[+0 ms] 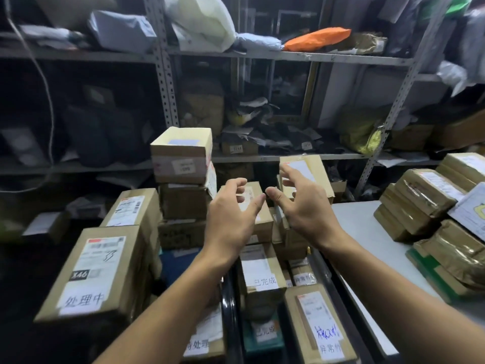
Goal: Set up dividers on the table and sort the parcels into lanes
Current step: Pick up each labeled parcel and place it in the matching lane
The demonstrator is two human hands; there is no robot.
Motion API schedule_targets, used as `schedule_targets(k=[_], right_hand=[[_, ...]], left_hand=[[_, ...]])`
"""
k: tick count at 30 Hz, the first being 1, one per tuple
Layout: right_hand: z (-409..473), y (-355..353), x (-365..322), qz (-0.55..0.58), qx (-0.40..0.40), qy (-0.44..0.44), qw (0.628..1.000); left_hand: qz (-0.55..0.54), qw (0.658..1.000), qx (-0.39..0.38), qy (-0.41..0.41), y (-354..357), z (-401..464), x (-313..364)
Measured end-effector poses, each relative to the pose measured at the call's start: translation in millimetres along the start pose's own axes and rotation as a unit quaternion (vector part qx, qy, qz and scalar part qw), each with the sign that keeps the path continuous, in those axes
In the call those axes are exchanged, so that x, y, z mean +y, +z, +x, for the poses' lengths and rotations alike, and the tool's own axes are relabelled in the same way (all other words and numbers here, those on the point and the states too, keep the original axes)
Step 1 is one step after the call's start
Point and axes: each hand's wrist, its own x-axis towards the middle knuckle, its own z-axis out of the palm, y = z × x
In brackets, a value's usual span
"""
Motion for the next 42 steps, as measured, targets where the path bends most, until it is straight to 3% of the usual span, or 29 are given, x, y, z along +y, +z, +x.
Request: schedule_targets(k=[12,19,26,33,42], right_hand=[[-25,55,-57,0.08,-0.078,-0.083,0.99],[-34,114,-99,0.152,-0.164,-0.11,0.968],[-20,184,-162,0.155,-0.204,-0.15,0.955],[22,302,-242,0.125,-0.246,-0.173,0.945],[112,506,-324,0.036,-0.317,-0.087,0.944]], left_hand=[[0.088,0.986,0.129,-0.052,-103,-33,-22],[0.115,0.971,0.193,-0.083,-165,-53,-44],[0.103,0.954,0.253,-0.121,-252,-62,-97],[0.108,0.939,0.276,-0.173,-360,-22,-191],[0.13,0.939,0.223,-0.228,-504,76,-350]])
